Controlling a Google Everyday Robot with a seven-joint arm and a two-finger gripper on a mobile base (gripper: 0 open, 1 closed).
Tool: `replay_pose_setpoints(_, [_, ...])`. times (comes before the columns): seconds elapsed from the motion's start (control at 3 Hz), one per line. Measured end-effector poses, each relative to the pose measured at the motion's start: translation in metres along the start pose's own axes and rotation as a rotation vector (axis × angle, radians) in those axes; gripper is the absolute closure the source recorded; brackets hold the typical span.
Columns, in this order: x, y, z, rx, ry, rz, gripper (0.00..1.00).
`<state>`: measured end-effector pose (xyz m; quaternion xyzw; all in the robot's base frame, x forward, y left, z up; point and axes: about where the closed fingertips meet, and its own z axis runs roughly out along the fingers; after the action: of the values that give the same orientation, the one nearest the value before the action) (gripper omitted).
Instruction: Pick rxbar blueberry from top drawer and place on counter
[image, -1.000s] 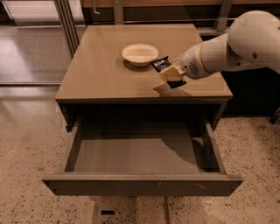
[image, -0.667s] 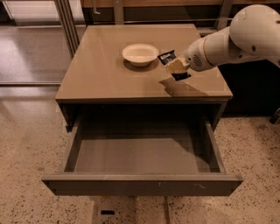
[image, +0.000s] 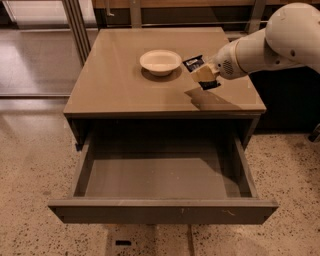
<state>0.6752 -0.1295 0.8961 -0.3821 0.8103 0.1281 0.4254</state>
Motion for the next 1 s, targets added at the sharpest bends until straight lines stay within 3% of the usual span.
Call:
replay_pose_setpoints(0.67, [0.0,0.0,0.0001,0.0,0.0,0.0,0.14])
replay_pose_setpoints(1.0, [0.0,0.0001,0.0001,0.0,0.0,0.0,0.0])
